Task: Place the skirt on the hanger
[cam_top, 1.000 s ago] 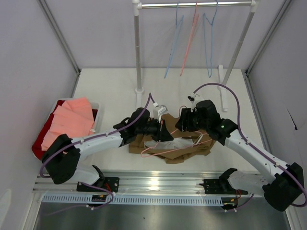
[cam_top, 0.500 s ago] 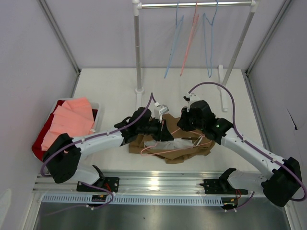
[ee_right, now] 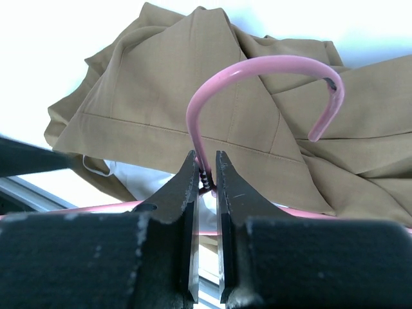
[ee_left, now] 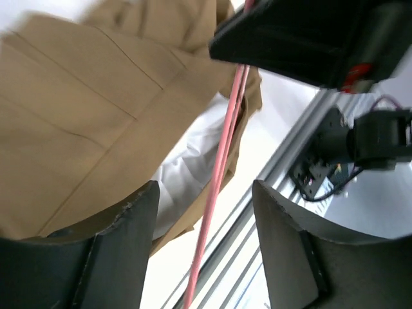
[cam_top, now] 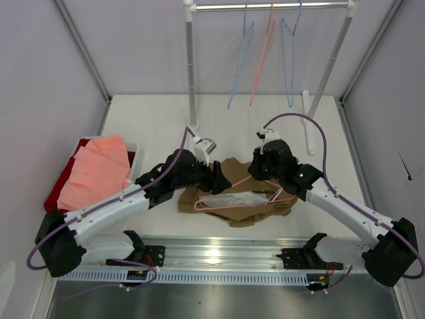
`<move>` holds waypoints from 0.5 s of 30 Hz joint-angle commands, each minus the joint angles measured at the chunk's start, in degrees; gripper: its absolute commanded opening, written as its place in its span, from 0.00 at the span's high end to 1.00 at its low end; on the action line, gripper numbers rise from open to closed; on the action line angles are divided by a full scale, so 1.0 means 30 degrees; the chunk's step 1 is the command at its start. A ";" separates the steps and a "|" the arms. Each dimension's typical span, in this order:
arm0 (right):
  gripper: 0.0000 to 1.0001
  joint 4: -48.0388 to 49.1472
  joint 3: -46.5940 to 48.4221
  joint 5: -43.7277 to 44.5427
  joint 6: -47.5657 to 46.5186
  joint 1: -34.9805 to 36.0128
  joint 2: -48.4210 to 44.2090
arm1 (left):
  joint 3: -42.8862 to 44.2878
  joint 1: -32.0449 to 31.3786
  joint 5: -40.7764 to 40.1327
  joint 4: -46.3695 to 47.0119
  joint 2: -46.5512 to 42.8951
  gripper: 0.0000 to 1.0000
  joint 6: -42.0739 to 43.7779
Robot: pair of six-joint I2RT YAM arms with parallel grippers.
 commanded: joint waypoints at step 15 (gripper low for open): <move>1.00 -0.1268 0.2775 0.5052 0.2458 0.0726 0.2975 | -0.0791 -0.0074 -0.9597 -0.7015 -0.8218 0.54 -0.2463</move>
